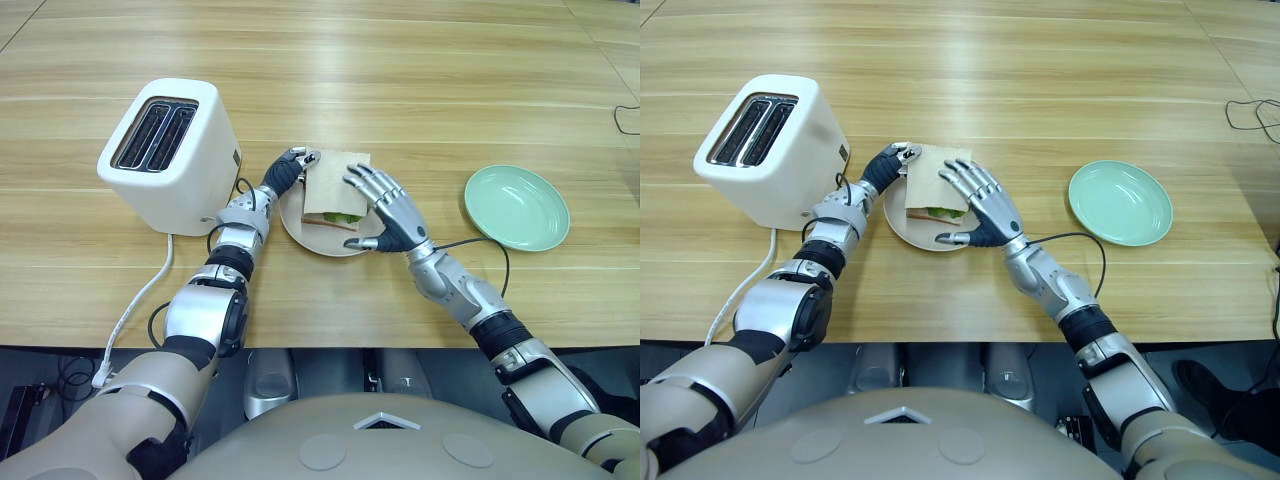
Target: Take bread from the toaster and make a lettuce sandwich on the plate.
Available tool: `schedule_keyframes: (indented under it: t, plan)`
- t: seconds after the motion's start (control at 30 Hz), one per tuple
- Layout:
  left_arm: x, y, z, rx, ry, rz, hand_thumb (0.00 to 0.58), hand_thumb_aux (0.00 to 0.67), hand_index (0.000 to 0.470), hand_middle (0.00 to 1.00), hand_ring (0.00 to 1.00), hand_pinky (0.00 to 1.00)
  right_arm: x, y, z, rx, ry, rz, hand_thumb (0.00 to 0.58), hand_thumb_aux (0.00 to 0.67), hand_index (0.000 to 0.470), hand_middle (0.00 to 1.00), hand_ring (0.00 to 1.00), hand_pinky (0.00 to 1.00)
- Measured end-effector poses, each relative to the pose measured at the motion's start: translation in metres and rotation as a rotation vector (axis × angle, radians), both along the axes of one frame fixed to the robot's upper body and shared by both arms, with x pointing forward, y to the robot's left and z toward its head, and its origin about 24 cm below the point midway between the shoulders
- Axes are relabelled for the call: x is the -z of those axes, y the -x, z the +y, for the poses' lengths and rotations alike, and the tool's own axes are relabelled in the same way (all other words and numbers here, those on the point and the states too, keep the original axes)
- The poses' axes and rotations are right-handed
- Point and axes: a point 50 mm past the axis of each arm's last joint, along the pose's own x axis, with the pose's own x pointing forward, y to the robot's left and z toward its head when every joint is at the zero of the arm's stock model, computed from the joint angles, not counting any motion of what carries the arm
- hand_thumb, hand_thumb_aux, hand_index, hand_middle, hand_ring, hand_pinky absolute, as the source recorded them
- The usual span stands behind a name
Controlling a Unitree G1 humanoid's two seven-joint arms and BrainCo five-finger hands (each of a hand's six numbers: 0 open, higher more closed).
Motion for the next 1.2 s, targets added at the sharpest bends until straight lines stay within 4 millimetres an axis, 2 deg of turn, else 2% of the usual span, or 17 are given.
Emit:
schedule_keyframes:
  t: [0.13,0.47,0.53,0.57,0.6,0.63,0.67,0.7,0.8,0.97,1.1,1.2]
  plan:
    - [0.002,0.0,0.0,-0.009,-0.031,0.002,0.58,0.67,0.46,0.69,0.69,0.69,0.024,-0.002,0.004,-0.002,0.125,0.106,0.0,0.0,0.0,0.0,0.0,0.0]
    - [0.005,0.0,0.004,-0.033,-0.084,0.01,0.58,0.67,0.46,0.67,0.67,0.67,0.033,-0.01,0.01,-0.011,0.186,0.151,0.0,0.0,0.0,0.0,0.0,0.0]
    - [0.006,0.001,0.004,-0.035,-0.098,0.009,0.58,0.67,0.46,0.6,0.6,0.6,0.034,-0.011,0.01,-0.013,0.185,0.158,0.0,0.0,0.0,0.0,0.0,0.0]
    - [0.006,0.001,0.004,-0.035,-0.106,0.008,0.58,0.67,0.46,0.6,0.6,0.6,0.034,-0.011,0.011,-0.013,0.186,0.161,0.0,0.0,0.0,0.0,0.0,0.0]
    - [0.006,0.001,0.004,-0.036,-0.121,0.001,0.573,0.596,0.409,0.56,0.56,0.56,0.034,-0.011,0.01,-0.013,0.186,0.164,0.0,0.0,0.0,0.0,0.0,0.0]
    - [0.005,0.0,0.005,-0.046,-0.143,-0.012,0.244,0.16,0.11,0.39,0.39,0.39,0.035,-0.011,0.01,-0.014,0.188,0.168,0.0,0.0,0.0,0.0,0.0,0.0]
    - [0.005,0.0,0.005,-0.057,-0.162,-0.024,0.244,0.16,0.11,0.39,0.39,0.39,0.035,-0.011,0.01,-0.015,0.19,0.173,0.0,0.0,0.0,0.0,0.0,0.0]
    - [0.005,0.0,0.005,-0.062,-0.176,-0.033,0.0,0.0,0.0,0.17,0.17,0.17,0.035,-0.011,0.01,-0.014,0.191,0.176,0.0,0.0,0.0,0.0,0.0,0.0]
    - [0.004,0.0,0.004,-0.088,-0.232,-0.081,0.0,0.0,0.0,0.0,0.0,0.0,0.036,-0.011,0.009,-0.017,0.199,0.187,0.0,0.0,0.0,0.0,0.0,0.0]
    - [-0.013,-0.006,0.014,-0.181,-0.27,-0.221,0.0,0.0,0.0,0.0,0.0,0.0,0.037,-0.011,0.009,-0.022,0.206,0.204,0.0,0.0,0.0,0.0,0.0,0.0]
    - [-0.065,-0.022,0.026,-0.271,-0.228,-0.46,0.0,0.0,0.0,0.0,0.0,0.0,0.039,-0.011,0.007,-0.022,0.22,0.215,0.0,0.0,0.0,0.0,0.0,0.0]
    - [-0.077,-0.025,0.03,-0.301,-0.213,-0.513,0.0,0.0,0.0,0.0,0.0,0.0,0.039,-0.011,0.008,-0.024,0.223,0.218,0.0,0.0,0.0,0.0,0.0,0.0]
